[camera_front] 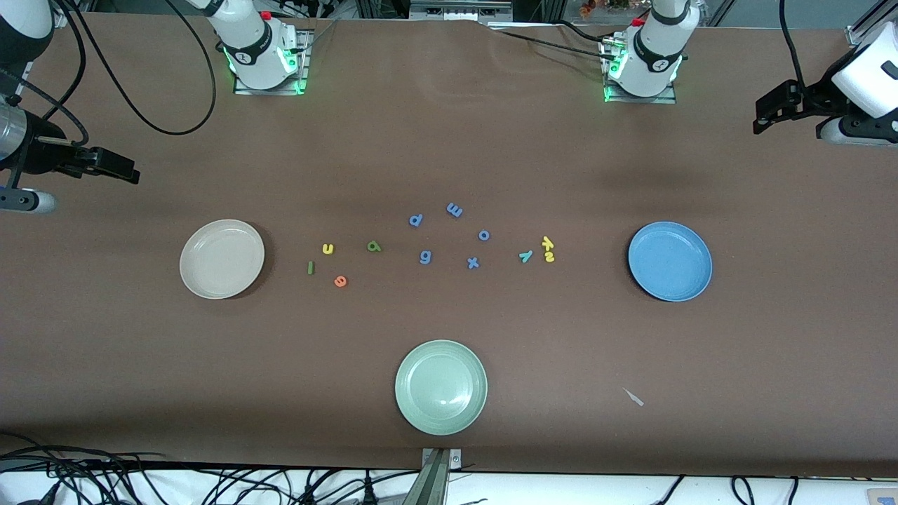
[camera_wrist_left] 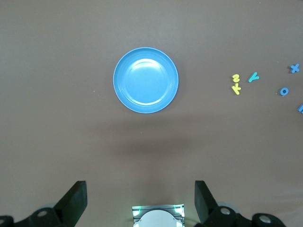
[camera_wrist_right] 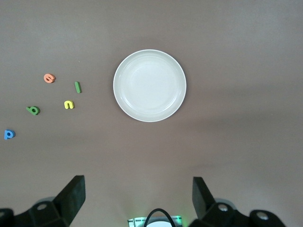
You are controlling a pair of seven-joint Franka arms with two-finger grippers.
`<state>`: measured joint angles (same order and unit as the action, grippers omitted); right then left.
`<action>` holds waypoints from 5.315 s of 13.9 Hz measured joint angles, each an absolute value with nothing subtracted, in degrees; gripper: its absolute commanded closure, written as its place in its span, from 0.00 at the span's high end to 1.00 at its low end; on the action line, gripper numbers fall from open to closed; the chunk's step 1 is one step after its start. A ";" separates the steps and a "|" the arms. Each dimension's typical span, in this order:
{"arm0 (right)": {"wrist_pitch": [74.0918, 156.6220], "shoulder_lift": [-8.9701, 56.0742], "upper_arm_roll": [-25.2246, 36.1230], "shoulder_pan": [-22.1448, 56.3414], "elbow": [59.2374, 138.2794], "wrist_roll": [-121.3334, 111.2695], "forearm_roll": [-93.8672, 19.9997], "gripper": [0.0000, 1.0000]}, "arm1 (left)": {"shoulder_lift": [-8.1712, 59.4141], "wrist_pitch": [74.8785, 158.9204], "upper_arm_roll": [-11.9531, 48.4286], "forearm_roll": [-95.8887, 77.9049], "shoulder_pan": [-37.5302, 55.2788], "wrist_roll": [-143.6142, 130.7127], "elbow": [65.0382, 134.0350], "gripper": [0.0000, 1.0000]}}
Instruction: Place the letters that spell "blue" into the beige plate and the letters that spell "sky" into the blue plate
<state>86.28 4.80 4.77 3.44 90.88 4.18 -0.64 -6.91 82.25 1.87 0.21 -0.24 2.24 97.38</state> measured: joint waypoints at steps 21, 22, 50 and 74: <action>128.34 33.52 4.27 21.31 101.32 19.48 -1.61 1.00 | 8.06 130.75 10.64 -3.90 9.00 1.48 123.15 1.00; 131.22 33.59 4.22 21.31 103.45 19.48 -1.61 1.00 | 8.58 130.77 10.64 -3.90 9.20 1.48 123.09 1.00; 123.21 28.74 13.82 14.38 107.67 -9.27 -2.48 1.00 | 29.79 145.19 2.82 -10.02 23.60 1.40 119.28 0.14; 138.28 31.82 8.31 30.70 113.48 21.72 -9.70 0.71 | 32.60 146.00 1.75 -10.02 25.67 1.43 114.51 0.48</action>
